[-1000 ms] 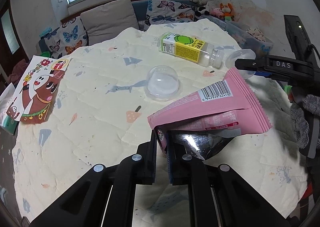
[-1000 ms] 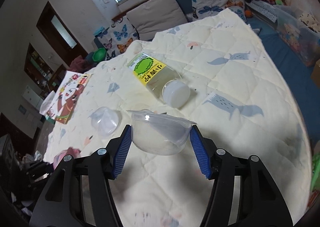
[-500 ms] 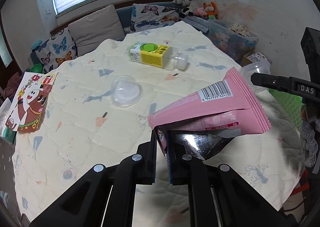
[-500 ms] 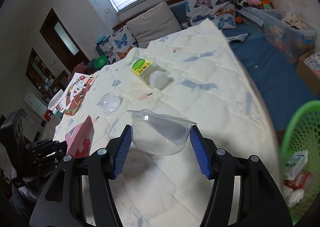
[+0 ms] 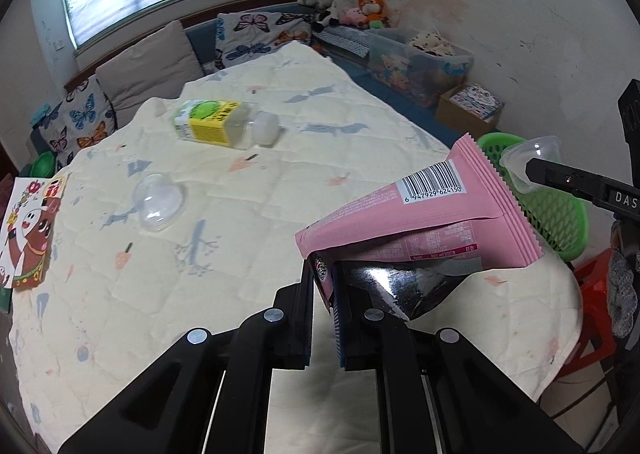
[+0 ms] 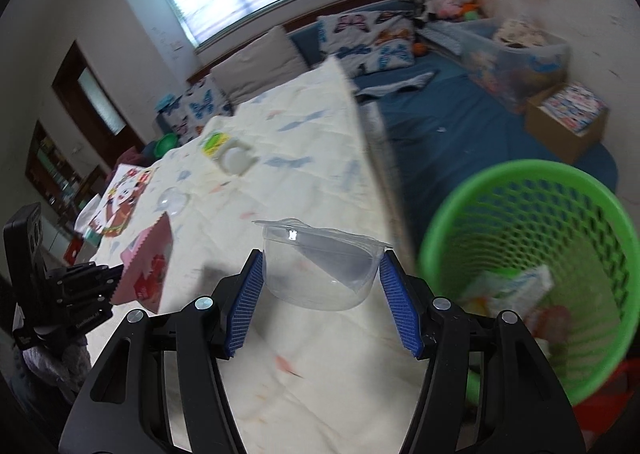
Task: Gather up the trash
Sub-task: 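Carry the clear cup into the green basket and release it while the left gripper holds the pink wrapper, then carry the pink wrapper over the green basket with the left gripper and release it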
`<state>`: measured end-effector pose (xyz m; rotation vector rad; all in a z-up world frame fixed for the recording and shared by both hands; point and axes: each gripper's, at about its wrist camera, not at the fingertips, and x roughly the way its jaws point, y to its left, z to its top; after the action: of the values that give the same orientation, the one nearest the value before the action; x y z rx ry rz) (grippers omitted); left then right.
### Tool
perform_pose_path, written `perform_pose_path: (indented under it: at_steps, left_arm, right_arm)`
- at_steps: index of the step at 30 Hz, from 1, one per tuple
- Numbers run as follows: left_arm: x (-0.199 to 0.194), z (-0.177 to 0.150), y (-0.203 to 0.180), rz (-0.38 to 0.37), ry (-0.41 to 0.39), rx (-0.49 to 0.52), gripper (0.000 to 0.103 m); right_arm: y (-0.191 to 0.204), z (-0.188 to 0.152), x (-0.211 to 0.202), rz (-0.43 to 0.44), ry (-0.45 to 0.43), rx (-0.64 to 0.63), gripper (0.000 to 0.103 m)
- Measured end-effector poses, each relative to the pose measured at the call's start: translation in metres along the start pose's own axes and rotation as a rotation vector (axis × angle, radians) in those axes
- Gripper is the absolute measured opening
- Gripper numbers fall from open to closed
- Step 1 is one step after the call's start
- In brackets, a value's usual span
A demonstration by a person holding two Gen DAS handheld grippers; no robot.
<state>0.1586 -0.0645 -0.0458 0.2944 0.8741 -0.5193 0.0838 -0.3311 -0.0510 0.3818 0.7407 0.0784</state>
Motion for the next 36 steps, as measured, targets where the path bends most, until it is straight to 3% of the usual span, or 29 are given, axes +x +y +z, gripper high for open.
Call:
perform_pose_path:
  at_steps: [14, 36]
  left_arm:
    - [0.010, 0.029, -0.076, -0.068, -0.004, 0.093, 0.009]
    - [0.041, 0.070, -0.171, -0.121, 0.031, 0.195, 0.009]
  right_arm:
    - [-0.104, -0.026, -0.046, -0.158, -0.026, 0.132, 0.061]
    - [-0.155, -0.049, -0.088, -0.190, -0.066, 0.224, 0.067]
